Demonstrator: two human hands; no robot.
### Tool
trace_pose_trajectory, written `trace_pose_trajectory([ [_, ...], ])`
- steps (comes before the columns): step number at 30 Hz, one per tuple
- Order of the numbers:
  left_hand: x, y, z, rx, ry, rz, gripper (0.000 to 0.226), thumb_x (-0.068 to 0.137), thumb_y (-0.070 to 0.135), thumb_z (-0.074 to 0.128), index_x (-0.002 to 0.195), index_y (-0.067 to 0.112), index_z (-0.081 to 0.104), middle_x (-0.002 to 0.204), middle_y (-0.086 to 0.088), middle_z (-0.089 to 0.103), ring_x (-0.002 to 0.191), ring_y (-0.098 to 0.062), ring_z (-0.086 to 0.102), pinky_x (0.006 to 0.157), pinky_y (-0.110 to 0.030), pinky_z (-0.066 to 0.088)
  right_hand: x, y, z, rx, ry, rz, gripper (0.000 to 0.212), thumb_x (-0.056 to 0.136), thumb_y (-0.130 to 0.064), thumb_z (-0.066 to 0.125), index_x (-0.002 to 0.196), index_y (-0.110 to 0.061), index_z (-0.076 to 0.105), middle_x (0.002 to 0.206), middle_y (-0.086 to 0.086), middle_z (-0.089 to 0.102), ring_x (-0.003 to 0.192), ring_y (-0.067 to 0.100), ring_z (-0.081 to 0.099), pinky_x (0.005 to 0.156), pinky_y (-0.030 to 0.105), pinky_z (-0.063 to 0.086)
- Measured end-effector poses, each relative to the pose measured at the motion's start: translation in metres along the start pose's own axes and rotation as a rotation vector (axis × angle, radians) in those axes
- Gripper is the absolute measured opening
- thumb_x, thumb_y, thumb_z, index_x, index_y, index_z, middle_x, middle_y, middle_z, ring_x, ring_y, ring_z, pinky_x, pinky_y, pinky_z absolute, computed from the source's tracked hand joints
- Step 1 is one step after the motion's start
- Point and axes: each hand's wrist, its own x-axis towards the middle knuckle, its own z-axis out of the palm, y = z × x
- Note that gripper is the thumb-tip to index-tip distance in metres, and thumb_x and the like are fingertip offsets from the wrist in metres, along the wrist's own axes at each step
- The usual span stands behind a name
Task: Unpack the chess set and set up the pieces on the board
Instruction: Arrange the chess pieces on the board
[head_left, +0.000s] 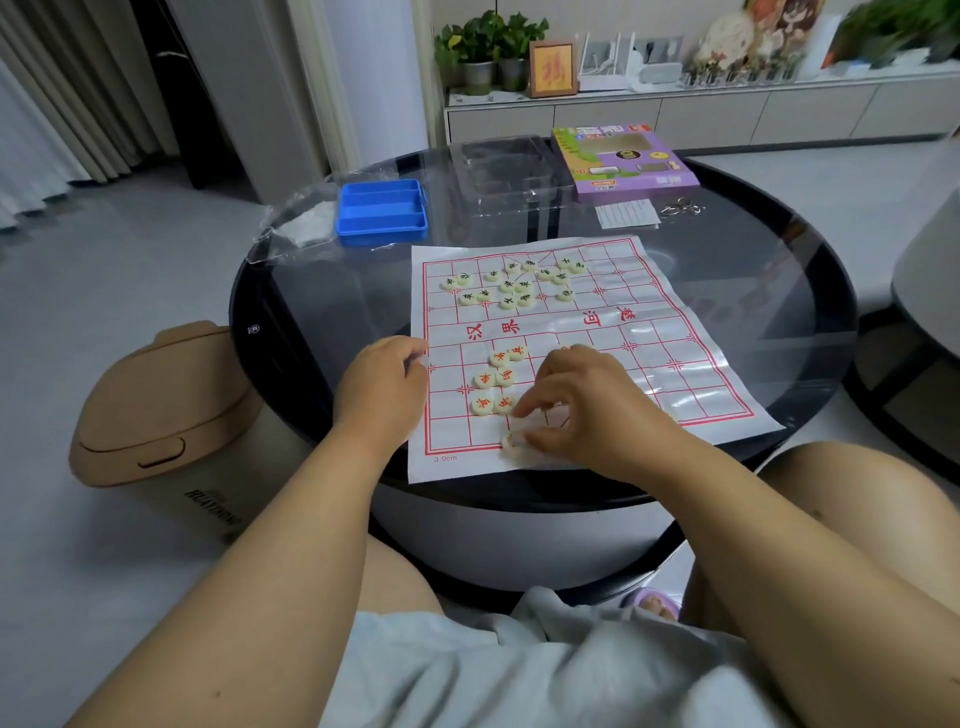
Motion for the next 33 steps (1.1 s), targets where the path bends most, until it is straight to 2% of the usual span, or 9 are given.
trace_pose_trajectory([
  [4,0.000,0.001,0.000,0.002,0.010,-0.001,0.023,0.100,0.025,0.045,0.112,0.022,0.065,0.108,0.011,0.060,0.090,-0.011,0.062,0.057,-0.019,0.045,0.027,0.007,-0.004,-0.090,0.112,0.140,0.030,0.084,-0.046,0.064,0.107,-0.029,0.071,0.102,-0.006,0.061,0.095,0.013,0.047,0.081,0.028,0.037],
  [8,-0.001,0.004,-0.001,-0.019,0.008,-0.011,0.026,0.101,0.024,0.041,0.111,0.023,0.065,0.105,0.013,0.059,0.088,-0.010,0.062,0.057,-0.019,0.045,0.052,0.008,0.008,-0.164,0.053,0.262,0.037,0.081,-0.054,0.064,0.107,-0.028,0.071,0.106,-0.003,0.062,0.099,0.018,0.050,0.085,0.033,0.042],
  [16,0.000,0.001,-0.002,-0.014,-0.009,-0.005,0.026,0.101,0.024,0.042,0.110,0.025,0.066,0.107,0.013,0.062,0.084,-0.009,0.063,0.053,-0.016,0.040,0.058,0.002,0.008,-0.113,0.036,0.283,0.027,0.080,-0.045,0.068,0.100,-0.028,0.071,0.101,-0.004,0.061,0.096,0.016,0.052,0.083,0.031,0.042],
  [20,0.000,0.003,-0.002,-0.014,0.014,-0.007,0.028,0.101,0.020,0.040,0.110,0.023,0.066,0.109,0.012,0.061,0.085,-0.007,0.058,0.055,-0.016,0.039,0.037,-0.013,0.000,0.061,0.070,0.171,0.023,0.079,-0.040,0.070,0.099,-0.029,0.073,0.094,-0.008,0.058,0.091,0.012,0.050,0.080,0.030,0.047],
  [24,0.000,0.005,-0.003,-0.002,0.027,-0.024,0.029,0.100,0.020,0.041,0.115,0.021,0.066,0.114,0.009,0.060,0.088,-0.006,0.053,0.056,-0.013,0.035,0.015,-0.029,0.011,0.031,-0.007,-0.011,0.021,0.079,-0.040,0.070,0.098,-0.031,0.074,0.093,-0.010,0.058,0.086,0.006,0.043,0.081,0.027,0.039],
  [30,-0.001,0.003,-0.002,-0.004,0.024,-0.026,0.028,0.101,0.022,0.041,0.115,0.022,0.065,0.116,0.007,0.062,0.090,-0.009,0.057,0.056,-0.017,0.039,0.012,-0.030,0.019,-0.024,-0.064,-0.034,0.024,0.081,-0.041,0.068,0.103,-0.031,0.072,0.100,-0.007,0.059,0.090,0.008,0.043,0.080,0.028,0.035],
  [33,-0.001,0.004,-0.003,0.003,0.030,-0.016,0.029,0.101,0.021,0.040,0.115,0.020,0.065,0.116,0.007,0.061,0.091,-0.010,0.056,0.060,-0.018,0.041,0.013,-0.026,0.010,-0.009,-0.069,-0.016,0.027,0.081,-0.040,0.069,0.107,-0.031,0.071,0.101,-0.007,0.058,0.093,0.009,0.045,0.085,0.029,0.040],
])
